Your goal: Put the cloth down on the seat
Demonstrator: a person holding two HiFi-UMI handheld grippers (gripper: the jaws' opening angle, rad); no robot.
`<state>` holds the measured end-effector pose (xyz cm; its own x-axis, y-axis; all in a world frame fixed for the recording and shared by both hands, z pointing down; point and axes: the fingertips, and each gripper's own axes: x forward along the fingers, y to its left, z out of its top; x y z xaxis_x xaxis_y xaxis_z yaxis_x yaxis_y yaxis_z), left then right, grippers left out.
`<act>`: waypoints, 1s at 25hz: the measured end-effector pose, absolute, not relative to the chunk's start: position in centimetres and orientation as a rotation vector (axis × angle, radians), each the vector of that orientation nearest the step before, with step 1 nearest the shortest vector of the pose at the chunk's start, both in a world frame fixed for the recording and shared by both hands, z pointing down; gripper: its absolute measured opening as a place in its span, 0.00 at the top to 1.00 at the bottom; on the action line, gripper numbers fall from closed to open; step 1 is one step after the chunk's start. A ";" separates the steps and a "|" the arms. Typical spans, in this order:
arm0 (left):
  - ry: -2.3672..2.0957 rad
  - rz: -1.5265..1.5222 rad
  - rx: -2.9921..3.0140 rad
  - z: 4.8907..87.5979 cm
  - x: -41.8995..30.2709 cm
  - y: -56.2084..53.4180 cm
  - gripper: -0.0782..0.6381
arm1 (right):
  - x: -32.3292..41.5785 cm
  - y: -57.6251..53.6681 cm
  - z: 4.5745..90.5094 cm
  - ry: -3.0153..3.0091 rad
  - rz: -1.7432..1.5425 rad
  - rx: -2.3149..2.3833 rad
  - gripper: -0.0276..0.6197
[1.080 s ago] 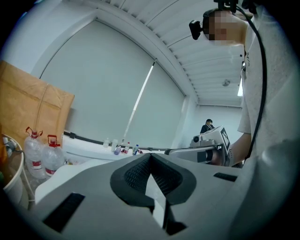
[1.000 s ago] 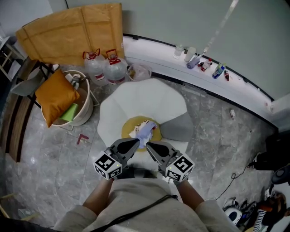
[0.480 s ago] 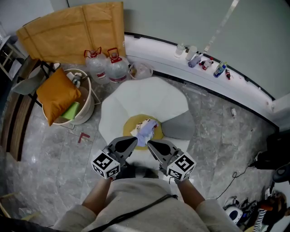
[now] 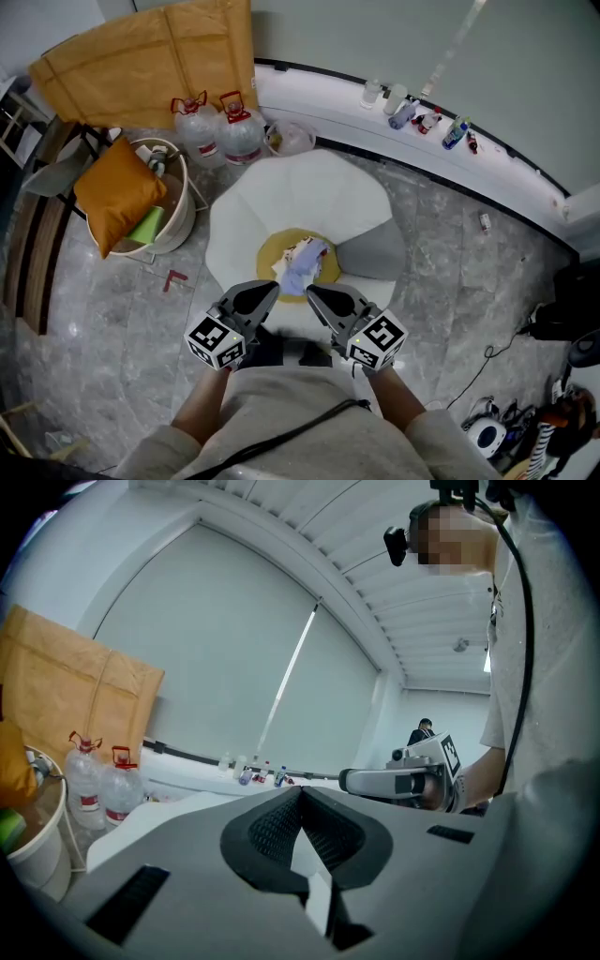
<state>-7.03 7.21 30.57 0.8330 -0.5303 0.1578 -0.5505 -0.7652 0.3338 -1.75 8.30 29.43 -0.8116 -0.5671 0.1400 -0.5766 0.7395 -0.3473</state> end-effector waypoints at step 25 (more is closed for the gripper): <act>-0.843 0.074 2.598 31.4 -8.1 7.3 0.87 | -2.8 7.8 30.7 -2.895 0.640 0.945 0.93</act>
<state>-8.10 7.29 31.42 0.8162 -0.5515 0.1721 -0.5730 -0.7350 0.3625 -2.76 7.83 30.71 -0.8150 -0.5590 0.1526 -0.5712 0.7309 -0.3737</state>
